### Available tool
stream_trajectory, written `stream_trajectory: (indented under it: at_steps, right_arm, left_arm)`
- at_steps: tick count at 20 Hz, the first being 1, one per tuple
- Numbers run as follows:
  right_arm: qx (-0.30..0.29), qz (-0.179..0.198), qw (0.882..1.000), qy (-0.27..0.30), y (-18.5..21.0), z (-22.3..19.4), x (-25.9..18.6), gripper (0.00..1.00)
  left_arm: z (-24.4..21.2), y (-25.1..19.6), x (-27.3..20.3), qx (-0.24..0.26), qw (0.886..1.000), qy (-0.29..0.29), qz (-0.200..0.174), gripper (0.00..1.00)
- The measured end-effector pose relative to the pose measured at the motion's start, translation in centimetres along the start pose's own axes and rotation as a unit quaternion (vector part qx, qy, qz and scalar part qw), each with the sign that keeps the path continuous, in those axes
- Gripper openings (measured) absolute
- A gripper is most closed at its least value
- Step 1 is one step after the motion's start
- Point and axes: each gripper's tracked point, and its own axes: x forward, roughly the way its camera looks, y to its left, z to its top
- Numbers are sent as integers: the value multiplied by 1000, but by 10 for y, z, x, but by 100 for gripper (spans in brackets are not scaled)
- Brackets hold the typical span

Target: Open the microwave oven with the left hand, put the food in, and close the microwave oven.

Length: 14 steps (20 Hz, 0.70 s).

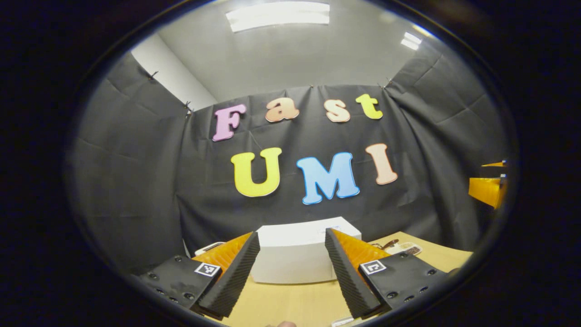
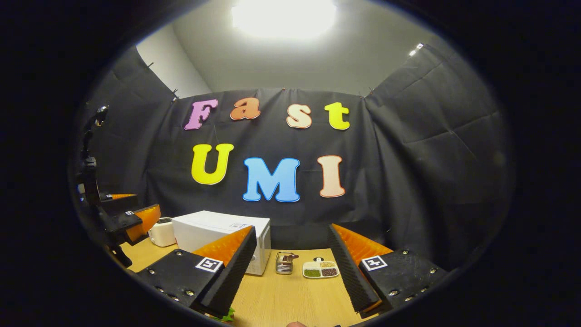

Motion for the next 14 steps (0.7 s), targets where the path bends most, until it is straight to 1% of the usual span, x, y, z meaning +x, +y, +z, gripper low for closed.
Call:
stream_trajectory:
  at_steps: [5, 8, 11, 14]
  right_arm:
    - [-13, -46, 999, 4, -3, 0, 7, 95]
    - [-14, -73, 997, 9, -3, -2, 11, 95]
    - [-23, -99, 995, 17, -2, -5, 13, 95]
    - [-37, -127, 991, 24, -7, -6, 12, 95]
  left_arm:
    - [-17, -16, 48, -3, 999, -1, -47, 96]
    - [-37, -28, 78, -6, 997, 8, -76, 96]
    - [-55, -37, 105, -12, 996, 15, -92, 96]
    - [-82, -47, 132, -25, 994, 34, -104, 96]
